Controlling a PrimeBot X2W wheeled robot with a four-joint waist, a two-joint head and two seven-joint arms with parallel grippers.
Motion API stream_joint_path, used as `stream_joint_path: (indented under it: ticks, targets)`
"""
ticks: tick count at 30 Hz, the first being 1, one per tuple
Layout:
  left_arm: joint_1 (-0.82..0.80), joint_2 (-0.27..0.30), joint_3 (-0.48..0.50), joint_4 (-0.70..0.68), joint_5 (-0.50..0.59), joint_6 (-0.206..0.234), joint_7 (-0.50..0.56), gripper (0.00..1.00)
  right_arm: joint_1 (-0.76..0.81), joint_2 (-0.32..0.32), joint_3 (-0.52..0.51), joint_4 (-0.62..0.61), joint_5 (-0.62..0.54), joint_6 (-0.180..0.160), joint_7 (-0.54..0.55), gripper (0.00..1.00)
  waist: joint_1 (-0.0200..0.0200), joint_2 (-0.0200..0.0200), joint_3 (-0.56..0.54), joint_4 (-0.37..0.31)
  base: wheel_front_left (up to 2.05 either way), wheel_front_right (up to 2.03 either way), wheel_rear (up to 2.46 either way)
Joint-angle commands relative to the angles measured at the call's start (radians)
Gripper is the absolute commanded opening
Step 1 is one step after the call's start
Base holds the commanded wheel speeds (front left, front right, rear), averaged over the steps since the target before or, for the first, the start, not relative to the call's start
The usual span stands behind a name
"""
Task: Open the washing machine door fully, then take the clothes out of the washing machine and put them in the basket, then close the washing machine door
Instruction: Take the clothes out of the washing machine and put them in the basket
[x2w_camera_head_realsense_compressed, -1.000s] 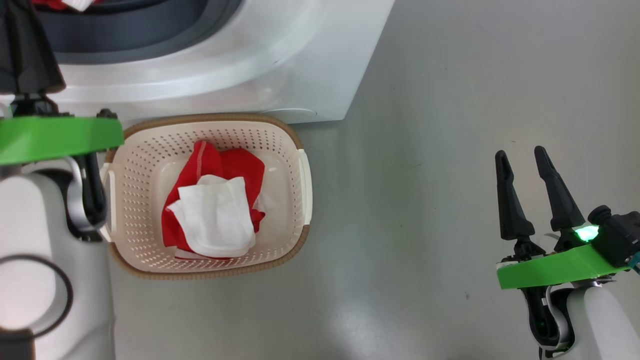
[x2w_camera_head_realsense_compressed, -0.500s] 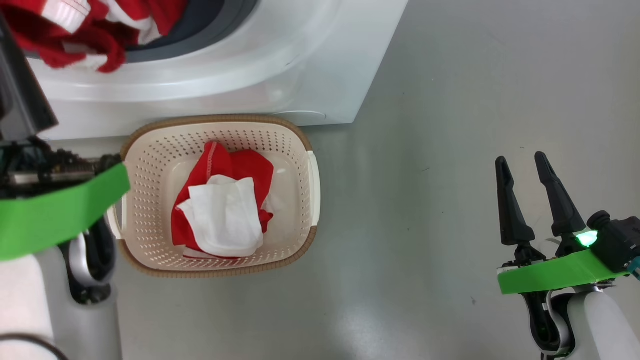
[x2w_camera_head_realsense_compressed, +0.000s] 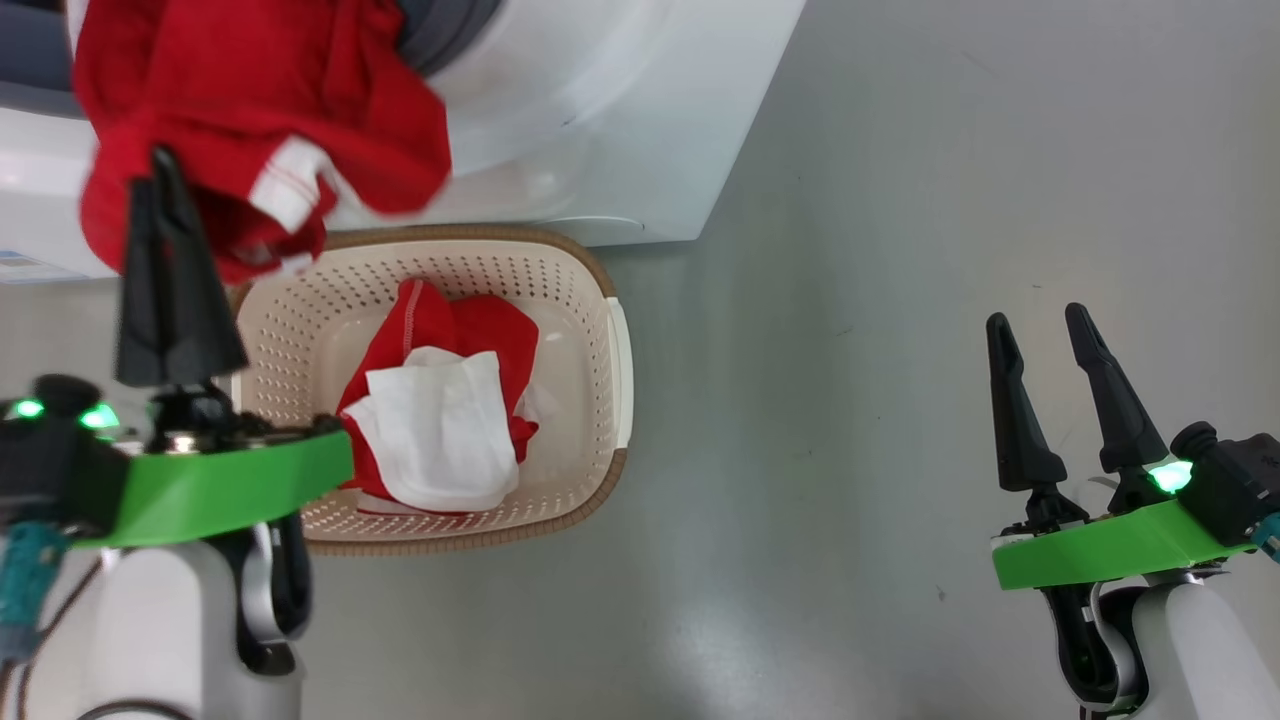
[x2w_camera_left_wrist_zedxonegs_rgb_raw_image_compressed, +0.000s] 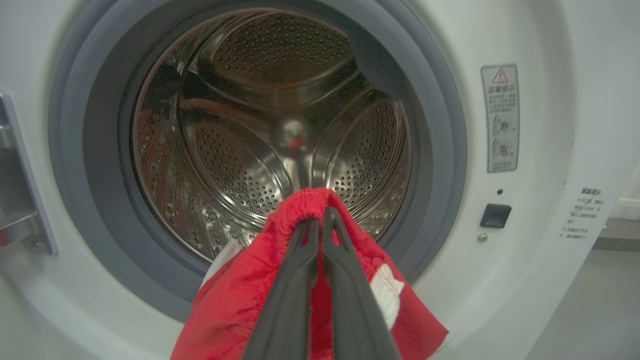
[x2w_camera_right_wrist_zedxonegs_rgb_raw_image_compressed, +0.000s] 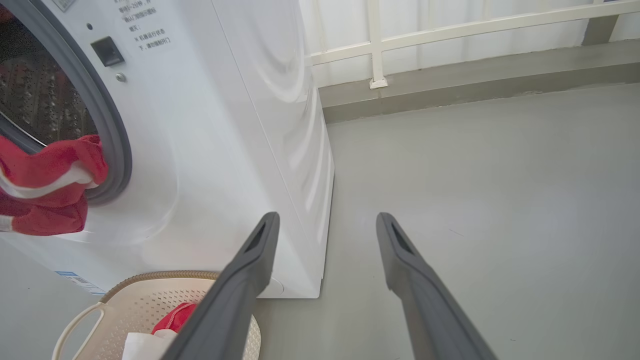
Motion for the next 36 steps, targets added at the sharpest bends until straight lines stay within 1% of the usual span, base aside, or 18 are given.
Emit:
stream_joint_path:
  ticks: [1, 2, 4, 9, 11, 14, 16, 21, 23, 24, 25, 27, 28, 29, 30, 32, 36]
  targets:
    - [0.026, 0.025, 0.017, 0.034, -0.004, -0.008, -0.005, 0.0, 0.02, -0.002, 0.026, -0.027, -0.003, 0.007, -0.006, 1.0, 0.0, 0.0, 0.011, -0.003, 0.0, 0.0, 0.0]
    - [0.026, 0.025, 0.017, 0.034, -0.004, -0.008, -0.005, 0.0, 0.02, -0.002, 0.026, -0.027, -0.003, 0.007, -0.006, 1.0, 0.0, 0.0, 0.011, -0.003, 0.0, 0.0, 0.0]
    - [0.023, 0.025, 0.011, 0.09, -0.011, -0.011, -0.005, 0.0, 0.016, -0.001, 0.026, -0.03, -0.002, 0.007, -0.006, 1.0, 0.0, 0.0, 0.022, -0.004, 0.0, 0.0, 0.0]
    - [-0.008, 0.025, -0.006, 0.263, -0.004, -0.033, -0.005, 0.02, 0.001, -0.001, 0.027, -0.035, -0.001, 0.007, -0.006, 1.0, 0.0, 0.0, 0.054, -0.009, 0.0, 0.0, 0.0]
    - [-0.032, 0.025, -0.005, 0.345, 0.005, -0.043, -0.005, 0.05, -0.006, -0.001, 0.029, -0.036, 0.0, 0.007, -0.006, 1.0, 0.0, 0.0, 0.069, -0.013, 0.0, 0.0, 0.0]
    - [-0.077, 0.025, -0.001, 0.459, 0.015, -0.062, -0.005, 0.07, -0.016, -0.001, 0.03, -0.039, 0.002, 0.007, -0.006, 1.0, 0.0, 0.0, 0.09, -0.018, 0.0, 0.0, 0.0]
    - [-0.108, 0.025, 0.003, 0.531, 0.01, -0.066, -0.005, 0.12, -0.021, 0.0, 0.029, -0.04, 0.002, 0.007, -0.006, 1.0, 0.0, 0.0, 0.104, -0.021, 0.0, 0.0, 0.0]
    - [-0.204, 0.025, 0.015, 0.685, 0.041, -0.071, -0.005, 0.16, -0.036, 0.0, 0.025, -0.044, 0.003, 0.007, -0.006, 1.0, 0.0, 0.0, 0.134, -0.025, 0.0, 0.0, 0.0]
    - [-0.239, 0.025, 0.021, 0.737, 0.053, -0.074, -0.005, 0.24, -0.042, 0.0, 0.025, -0.045, 0.003, 0.007, -0.006, 1.0, 0.0, 0.0, 0.143, -0.027, 0.0, 0.0, 0.0]
    - [-0.255, 0.025, 0.025, 0.756, 0.057, -0.077, -0.005, 0.3, -0.044, 0.0, 0.025, -0.045, 0.004, 0.007, -0.006, 1.0, 0.0, 0.0, 0.146, -0.028, 0.0, 0.0, 0.0]
    - [-0.268, 0.025, 0.029, 0.774, 0.059, -0.082, -0.005, 0.43, -0.047, 0.0, 0.026, -0.045, 0.005, 0.007, -0.006, 1.0, 0.0, 0.0, 0.148, -0.03, 0.0, 0.0, 0.0]
    - [-0.29, 0.025, 0.038, 0.808, 0.064, -0.082, -0.005, 0.52, -0.049, 0.0, 0.027, -0.044, 0.007, 0.007, -0.006, 1.0, 0.0, 0.0, 0.152, -0.032, 0.0, 0.0, 0.0]
    - [-0.299, 0.025, 0.042, 0.819, 0.067, -0.084, -0.005, 0.7, -0.05, 0.0, 0.028, -0.043, 0.009, 0.007, -0.006, 1.0, 0.0, 0.0, 0.153, -0.033, 0.0, 0.0, 0.0]
    - [-0.306, 0.025, 0.046, 0.826, 0.069, -0.085, -0.005, 0.82, -0.051, 0.0, 0.028, -0.043, 0.009, 0.007, -0.006, 1.0, 0.0, 0.0, 0.153, -0.034, 0.0, 0.0, 0.0]
    - [-0.31, 0.025, 0.049, 0.831, 0.072, -0.086, -0.005, 0.9, -0.052, 0.0, 0.028, -0.043, 0.01, 0.007, -0.006, 1.0, 0.0, 0.0, 0.154, -0.035, 0.0, 0.0, 0.0]
    - [-0.317, 0.026, 0.056, 0.836, 0.077, -0.089, -0.005, 1.0, -0.052, 0.0, 0.027, -0.042, 0.011, 0.007, -0.006, 1.0, 0.0, 0.0, 0.154, -0.035, 0.0, 0.0, 0.0]
    - [-0.315, 0.026, 0.064, 0.838, 0.087, -0.096, -0.005, 1.0, -0.051, 0.0, 0.022, -0.042, 0.011, 0.007, -0.006, 1.0, 0.0, 0.0, 0.152, -0.031, 0.0, 0.0, 0.0]
